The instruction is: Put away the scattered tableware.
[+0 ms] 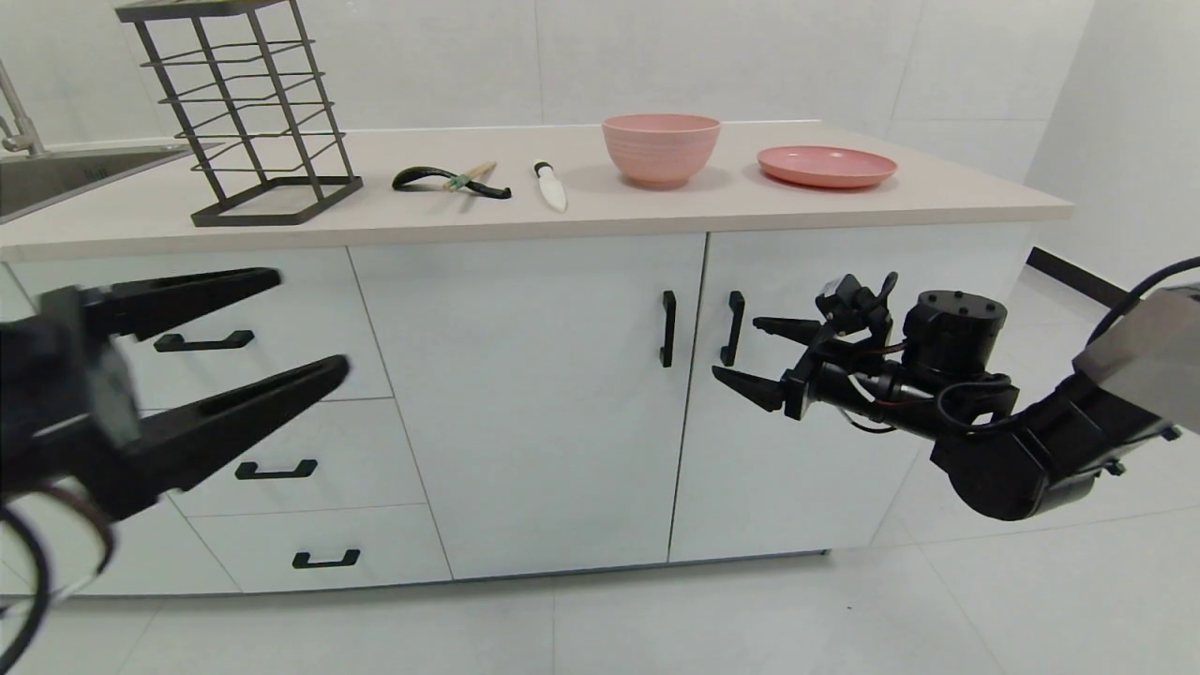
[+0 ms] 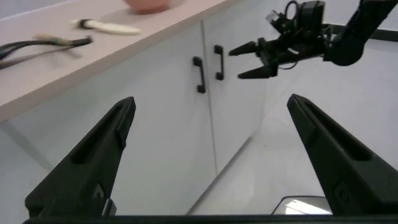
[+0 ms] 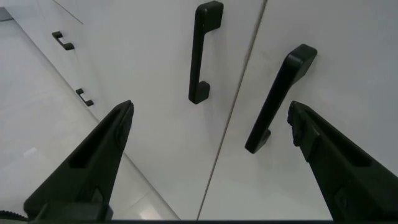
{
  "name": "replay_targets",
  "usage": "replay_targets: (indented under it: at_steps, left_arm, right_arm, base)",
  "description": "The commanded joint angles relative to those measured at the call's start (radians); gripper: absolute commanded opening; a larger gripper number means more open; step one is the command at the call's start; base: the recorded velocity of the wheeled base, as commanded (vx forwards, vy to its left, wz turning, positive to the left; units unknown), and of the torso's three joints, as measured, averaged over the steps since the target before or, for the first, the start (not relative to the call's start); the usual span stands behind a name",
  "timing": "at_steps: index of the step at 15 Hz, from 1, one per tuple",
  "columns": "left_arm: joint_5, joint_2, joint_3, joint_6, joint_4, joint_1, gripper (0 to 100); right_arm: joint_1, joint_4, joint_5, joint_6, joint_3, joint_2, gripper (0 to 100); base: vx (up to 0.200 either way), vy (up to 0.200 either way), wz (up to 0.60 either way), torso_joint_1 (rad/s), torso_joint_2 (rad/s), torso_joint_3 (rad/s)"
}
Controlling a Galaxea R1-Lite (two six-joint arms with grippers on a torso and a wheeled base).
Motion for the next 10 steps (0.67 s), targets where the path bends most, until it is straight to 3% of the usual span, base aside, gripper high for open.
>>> replay_targets:
  at_steps: [1, 2, 5, 7, 10]
  left_arm:
    - [-0.030, 0.501, -0.100, -0.036, -0.325, -0.200, 100]
    - [-0.033, 0.576, -0.124, -0.038, -0.367, -0.223, 100]
    - [-0.030, 0.673, -0.201, -0.051, -0.373, -0.286, 100]
    - [-0.021, 0.742, -0.267, -0.093, -0.365, -0.332, 100]
    - [-0.032, 0.823, -0.339, -0.064, -0.405, -0.338, 100]
  right_arm:
    - [-0.001, 0.001, 0.000, -0.001, -0.012, 0.025, 100]
    - [-0.007, 0.001, 0.000, -0.002, -0.018, 0.028, 100]
    - [-0.019, 0.001, 0.000, -0.001, -0.069, 0.047, 100]
    - [-0.024, -0.003, 0.001, -0.002, -0.087, 0.073, 100]
    - [-0.018, -0.003, 0.003, -0.004, -0.092, 0.079, 100]
  base:
    - [0.000, 0.000, 0.00, 0.000, 0.00, 0.000]
    - [0.000, 0.000, 0.00, 0.000, 0.00, 0.000]
    - [0.000, 0.000, 0.00, 0.000, 0.00, 0.000]
    - [0.000, 0.000, 0.00, 0.000, 0.00, 0.000]
    - [0.000, 0.000, 0.00, 0.000, 0.00, 0.000]
